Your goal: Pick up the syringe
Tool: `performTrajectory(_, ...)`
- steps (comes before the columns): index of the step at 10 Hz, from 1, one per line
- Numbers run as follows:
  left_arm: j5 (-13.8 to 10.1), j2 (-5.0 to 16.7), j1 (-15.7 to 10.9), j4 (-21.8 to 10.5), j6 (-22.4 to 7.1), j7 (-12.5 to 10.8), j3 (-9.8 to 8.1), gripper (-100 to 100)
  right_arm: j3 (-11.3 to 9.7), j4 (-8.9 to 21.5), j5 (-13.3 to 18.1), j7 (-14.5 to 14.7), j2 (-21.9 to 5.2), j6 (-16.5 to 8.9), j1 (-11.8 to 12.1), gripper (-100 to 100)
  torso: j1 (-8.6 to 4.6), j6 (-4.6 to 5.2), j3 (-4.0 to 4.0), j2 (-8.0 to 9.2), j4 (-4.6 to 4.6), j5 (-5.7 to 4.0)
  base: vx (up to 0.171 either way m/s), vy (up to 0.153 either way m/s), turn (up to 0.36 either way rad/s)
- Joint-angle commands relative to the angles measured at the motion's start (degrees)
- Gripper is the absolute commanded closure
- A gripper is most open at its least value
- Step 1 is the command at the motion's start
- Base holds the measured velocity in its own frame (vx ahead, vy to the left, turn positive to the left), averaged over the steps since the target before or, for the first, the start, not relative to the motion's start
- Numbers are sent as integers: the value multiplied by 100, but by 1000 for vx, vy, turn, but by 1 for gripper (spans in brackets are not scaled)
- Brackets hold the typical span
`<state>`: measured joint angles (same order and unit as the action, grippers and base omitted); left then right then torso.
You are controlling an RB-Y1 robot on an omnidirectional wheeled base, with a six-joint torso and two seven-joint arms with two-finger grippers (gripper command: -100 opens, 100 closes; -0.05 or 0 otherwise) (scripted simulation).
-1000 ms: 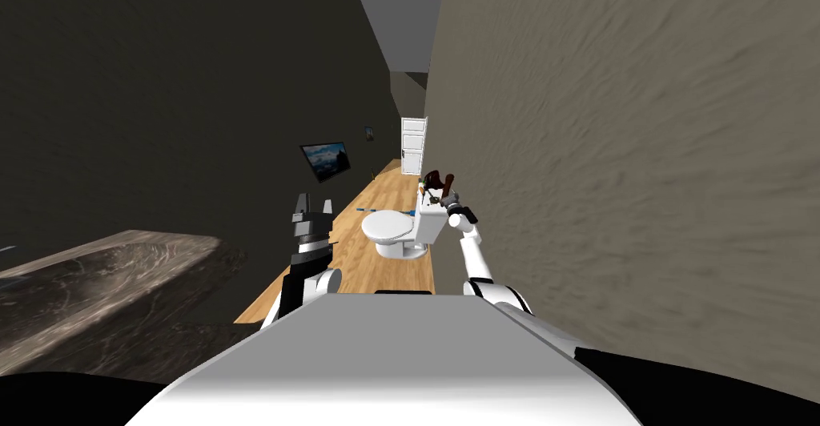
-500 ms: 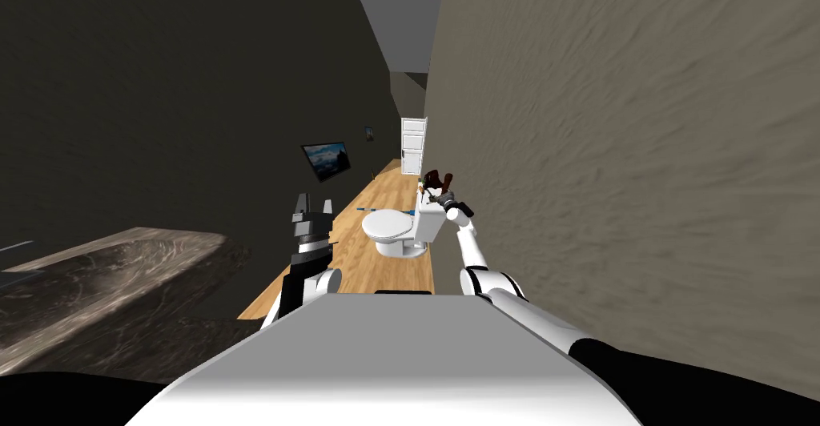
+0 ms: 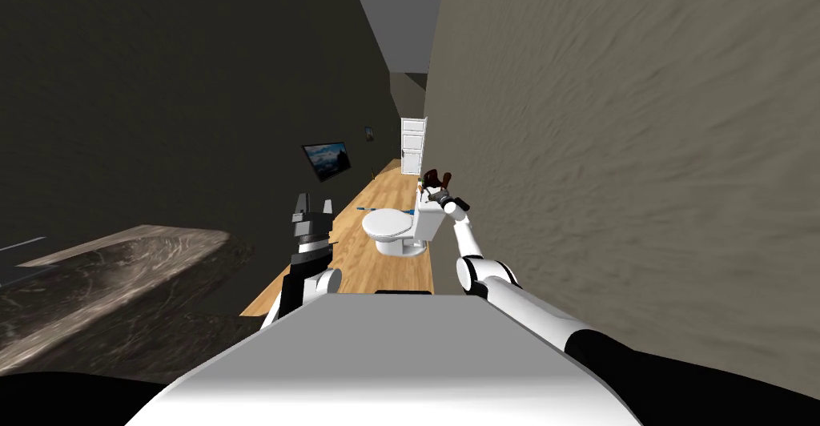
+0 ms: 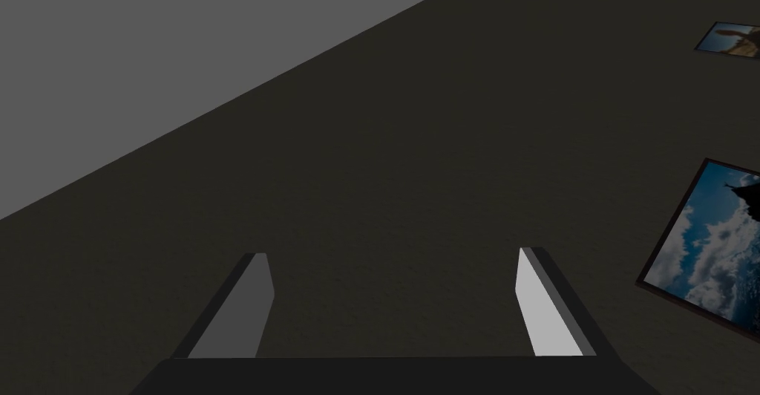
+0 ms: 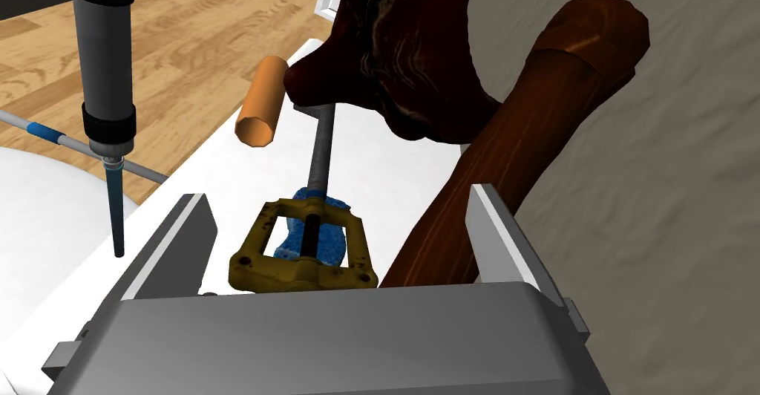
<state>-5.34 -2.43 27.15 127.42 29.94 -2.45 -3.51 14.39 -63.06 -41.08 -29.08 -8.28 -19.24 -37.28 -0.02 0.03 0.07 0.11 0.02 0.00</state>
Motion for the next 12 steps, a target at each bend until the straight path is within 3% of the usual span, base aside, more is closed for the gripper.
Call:
performTrajectory(1, 0, 0, 0, 0, 0, 0, 0, 0, 24, 189, -68, -63, -4, -91, -126, -100, 0, 0, 0, 0, 0, 0, -26, -8, 2)
performTrajectory(2, 0, 0, 0, 0, 0, 0, 0, 0, 66, 418, -187, -165, 7, -234, -357, -100, 0, 1, -1, -1, -1, 0, -28, -4, -4)
performTrajectory(3, 0, 0, 0, 0, 0, 0, 0, 0, 66, 446, -187, -165, 7, -234, -357, -100, 2, 0, -1, -1, -1, 0, -21, -5, 1)
performTrajectory(4, 0, 0, 0, 0, 0, 0, 0, 0, 107, 690, -299, -261, 18, -370, -575, -100, 2, 1, -2, -3, -1, 0, -27, -9, -2)
performTrajectory(5, 0, 0, 0, 0, 0, 0, 0, 0, 107, 690, -299, -261, 18, -370, -575, -100, 2, 0, -1, -2, -1, 0, -21, -5, 2)
performTrajectory(10, 0, 0, 0, 0, 0, 0, 0, 0, 267, 1649, -733, -635, 61, -891, -1438, -100, 3, 1, -4, -7, -2, 0, -14, -7, 1)
performTrajectory(12, 0, 0, 0, 0, 0, 0, 0, 0, 290, 1777, -791, -685, 67, -959, -1556, -100, 3, 1, -8, -14, -4, 0, 12, -5, 2)
